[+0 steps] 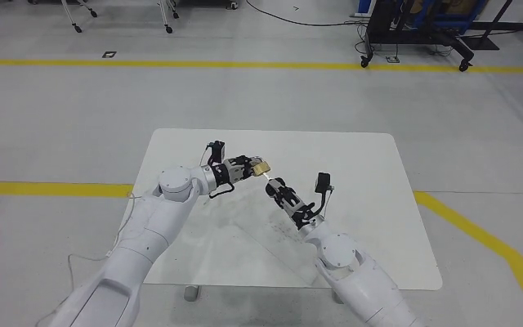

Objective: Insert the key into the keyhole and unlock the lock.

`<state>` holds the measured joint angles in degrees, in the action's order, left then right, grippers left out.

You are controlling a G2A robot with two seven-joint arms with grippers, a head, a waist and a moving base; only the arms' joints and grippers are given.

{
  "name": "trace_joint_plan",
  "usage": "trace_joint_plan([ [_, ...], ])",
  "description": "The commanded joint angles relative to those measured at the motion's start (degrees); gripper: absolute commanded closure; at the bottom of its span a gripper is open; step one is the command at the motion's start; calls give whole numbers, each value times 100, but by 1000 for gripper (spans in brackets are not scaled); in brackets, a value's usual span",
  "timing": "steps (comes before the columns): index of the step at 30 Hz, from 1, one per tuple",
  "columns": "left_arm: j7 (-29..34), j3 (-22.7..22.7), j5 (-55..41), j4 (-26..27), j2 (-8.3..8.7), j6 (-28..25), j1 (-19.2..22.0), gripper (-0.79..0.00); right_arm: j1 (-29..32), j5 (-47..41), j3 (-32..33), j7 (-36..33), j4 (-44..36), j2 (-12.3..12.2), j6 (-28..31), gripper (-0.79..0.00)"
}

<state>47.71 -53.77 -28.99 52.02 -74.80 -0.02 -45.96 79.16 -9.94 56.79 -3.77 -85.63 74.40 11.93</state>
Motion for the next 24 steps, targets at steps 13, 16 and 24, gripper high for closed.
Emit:
trace_joint_plan([
  [13, -240, 35, 309, 57, -50, -48, -1, 0, -136, 143, -101, 33, 64, 105, -79, 0],
  [16, -225, 53, 366, 88, -61, -66, -16, 0, -184, 148, -92, 39, 108, 125, -113, 0],
  [24, -170, 18, 391, 103, -79, -150, -36, 0, -290, 99, -78, 69, 232, 186, -99, 0],
])
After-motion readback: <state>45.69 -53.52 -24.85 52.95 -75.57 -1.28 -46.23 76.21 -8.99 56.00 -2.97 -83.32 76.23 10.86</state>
